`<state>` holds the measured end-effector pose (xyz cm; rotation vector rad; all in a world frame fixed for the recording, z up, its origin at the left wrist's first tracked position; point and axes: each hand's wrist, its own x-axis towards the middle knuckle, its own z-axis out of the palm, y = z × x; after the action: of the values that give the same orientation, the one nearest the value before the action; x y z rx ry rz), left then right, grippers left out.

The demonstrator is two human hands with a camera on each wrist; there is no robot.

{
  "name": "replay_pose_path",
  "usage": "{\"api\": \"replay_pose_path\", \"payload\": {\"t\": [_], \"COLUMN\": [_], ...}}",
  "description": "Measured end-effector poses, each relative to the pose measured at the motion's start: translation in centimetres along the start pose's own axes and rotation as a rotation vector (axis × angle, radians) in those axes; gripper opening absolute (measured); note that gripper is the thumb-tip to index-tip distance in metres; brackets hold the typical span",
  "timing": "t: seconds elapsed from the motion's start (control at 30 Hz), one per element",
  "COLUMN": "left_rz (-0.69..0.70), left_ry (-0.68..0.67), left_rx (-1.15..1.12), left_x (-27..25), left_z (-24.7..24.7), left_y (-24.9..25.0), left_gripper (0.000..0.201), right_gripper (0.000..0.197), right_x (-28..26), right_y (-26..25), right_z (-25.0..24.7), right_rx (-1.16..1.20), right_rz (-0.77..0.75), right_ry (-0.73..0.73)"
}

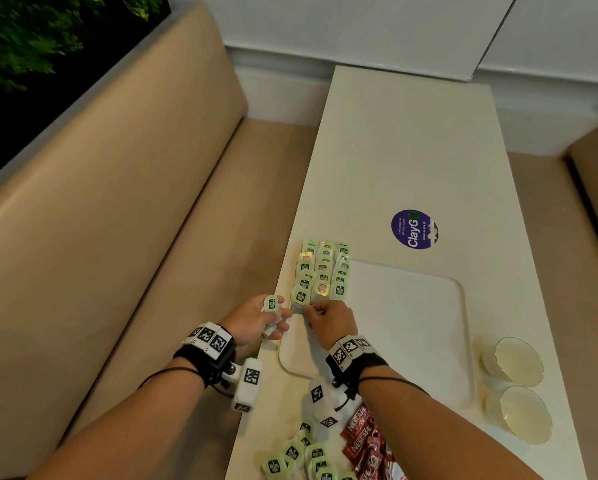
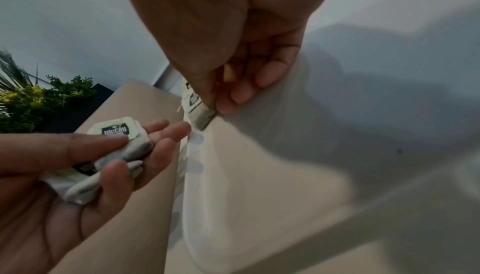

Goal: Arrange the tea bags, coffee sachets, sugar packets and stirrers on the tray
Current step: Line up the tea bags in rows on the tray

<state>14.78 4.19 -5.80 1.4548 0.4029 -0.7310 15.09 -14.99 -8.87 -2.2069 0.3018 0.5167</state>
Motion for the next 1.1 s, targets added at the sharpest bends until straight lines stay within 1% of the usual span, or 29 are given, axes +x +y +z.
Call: {"api": "replay_pose_path", "payload": {"t": [0.13,0.2,0.3,0.37,0.43,0.53,0.6,0.7,0.77,0.87,0.97,1.03,1.1], "left_rz": [0.053,0.060,0.032,0.023,0.032,0.052,0.067,0.085,0.094,0.077,0.014,-0.010,-0.022], "left_ry": [-0.035,-0.051,-0.049,-0.035,-0.034,-0.034,-0.016,-0.003,0.010,0.047,0.044,0.017,-0.006], "left_rx": [0.034,0.048,0.080,0.147,0.215,0.252,0.257,0.260,0.267,0.204,0.104,0.079,0.067], "left_x": [-0.1,-0.1,0.2,0.3,0.5,0.6,0.7,0.7,0.8,0.9,0.8,0.8,0.9], "left_z": [0.0,0.3,0.6,0.9,1.2,1.8,2.1,2.6,3.0,3.4,3.3,2.9,2.4], "left_y": [0.3,0.3,0.1,0.2,0.2,0.4,0.4,0.6,0.7,0.8,0.9,0.7,0.3], "left_gripper": [0.014,0.012,0.018,0.013,0.007,0.007,0.014,0.019,0.016,0.007,0.027,0.042,0.057], "right_gripper": [0.034,0.034,0.032,0.034,0.028,0.017,0.016,0.019,0.020,0.019,0.025,0.030,0.031], "right_x": [-0.1,-0.3,-1.1,-1.7,-2.0,-2.0,-2.1,-2.4,-2.4,-1.7,-0.9,-0.5,-0.4], "right_y": [0.2,0.6,0.7,0.5,0.6,1.1,1.2,1.1,1.2,1.7,2.1,2.2,2.1], "right_z": [-0.3,-0.3,-0.6,-0.9,-1.0,-0.9,-1.1,-1.6,-1.8,-2.1,-2.7,-2.8,-2.7], "right_rx": [0.069,0.102,0.155,0.223,0.283,0.322,0.360,0.384,0.340,0.306,0.252,0.201,0.183], "right_rz": [0.014,-0.014,-0.100,-0.140,-0.159,-0.161,-0.130,-0.130,-0.145,-0.104,-0.038,0.002,0.032], "right_ry": [0.047,0.056,-0.044,-0.109,-0.130,-0.090,-0.065,-0.101,-0.108,-0.035,0.055,0.057,0.030]}}
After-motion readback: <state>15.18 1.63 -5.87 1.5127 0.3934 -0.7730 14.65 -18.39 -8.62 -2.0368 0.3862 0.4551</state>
